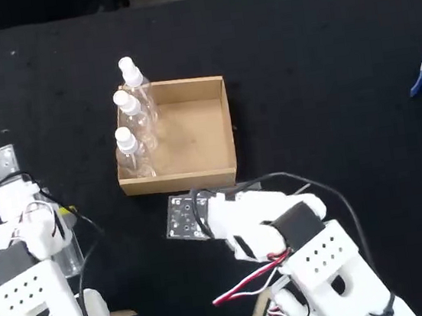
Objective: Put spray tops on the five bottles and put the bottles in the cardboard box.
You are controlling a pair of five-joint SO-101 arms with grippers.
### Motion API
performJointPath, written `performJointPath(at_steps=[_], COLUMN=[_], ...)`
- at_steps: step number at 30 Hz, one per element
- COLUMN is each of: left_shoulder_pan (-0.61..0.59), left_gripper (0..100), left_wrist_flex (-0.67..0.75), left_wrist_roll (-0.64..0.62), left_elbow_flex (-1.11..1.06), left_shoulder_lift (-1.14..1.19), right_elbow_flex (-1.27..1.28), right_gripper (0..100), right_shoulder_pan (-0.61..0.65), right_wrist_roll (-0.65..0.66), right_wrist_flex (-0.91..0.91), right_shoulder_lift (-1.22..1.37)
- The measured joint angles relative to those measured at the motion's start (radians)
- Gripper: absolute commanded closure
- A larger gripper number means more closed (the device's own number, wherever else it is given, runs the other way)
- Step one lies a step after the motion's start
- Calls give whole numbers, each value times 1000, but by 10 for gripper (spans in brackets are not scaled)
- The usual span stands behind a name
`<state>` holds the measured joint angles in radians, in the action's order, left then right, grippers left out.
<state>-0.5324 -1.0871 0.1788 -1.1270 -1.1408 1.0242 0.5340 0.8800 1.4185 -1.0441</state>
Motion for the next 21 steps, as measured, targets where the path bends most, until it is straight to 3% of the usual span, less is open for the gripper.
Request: performJointPath(at_steps=[10, 21], left_shoulder_pan=[86, 89], left_gripper=[970, 971], left_wrist_flex=[95, 95], left_wrist_roll=[-9, -9], left_elbow_flex=[-114, -114], left_shoulder_lift=[-15, -15], right_elbow_flex=[98, 95], right_gripper=[822, 822], right_shoulder_pan=[75, 106], right_wrist_roll=[-112, -112], right_wrist_flex=[-193, -129], right_shoulder_lift=[68, 167])
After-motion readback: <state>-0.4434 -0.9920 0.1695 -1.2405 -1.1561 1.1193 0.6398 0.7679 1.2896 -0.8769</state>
